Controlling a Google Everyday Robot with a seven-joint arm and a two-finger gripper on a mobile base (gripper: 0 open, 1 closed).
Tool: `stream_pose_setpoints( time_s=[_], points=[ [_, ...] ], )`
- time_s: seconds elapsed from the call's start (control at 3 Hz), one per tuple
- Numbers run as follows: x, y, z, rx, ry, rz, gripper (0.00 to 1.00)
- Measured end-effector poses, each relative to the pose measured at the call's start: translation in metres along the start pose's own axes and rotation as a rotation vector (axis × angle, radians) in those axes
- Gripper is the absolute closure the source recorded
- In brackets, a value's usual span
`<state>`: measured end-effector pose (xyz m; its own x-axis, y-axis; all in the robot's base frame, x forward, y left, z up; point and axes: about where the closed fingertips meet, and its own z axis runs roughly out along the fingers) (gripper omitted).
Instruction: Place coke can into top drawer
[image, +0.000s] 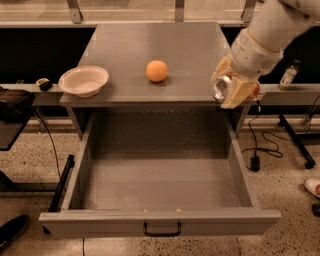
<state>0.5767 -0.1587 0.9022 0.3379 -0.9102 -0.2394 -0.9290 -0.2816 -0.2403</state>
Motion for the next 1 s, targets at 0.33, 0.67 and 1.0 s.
stream_pose_setpoints(
  time_s=[0.33, 0.67, 1.0],
  points=[
    [0.010, 0.024, 0.006, 0.020, 0.009, 0.145, 1.00],
    [0.010, 0.024, 0.008, 0.018, 0.008, 0.146, 1.00],
    [0.005, 0.027, 0.064, -0.054, -0.038, 0.206, 1.00]
  ],
)
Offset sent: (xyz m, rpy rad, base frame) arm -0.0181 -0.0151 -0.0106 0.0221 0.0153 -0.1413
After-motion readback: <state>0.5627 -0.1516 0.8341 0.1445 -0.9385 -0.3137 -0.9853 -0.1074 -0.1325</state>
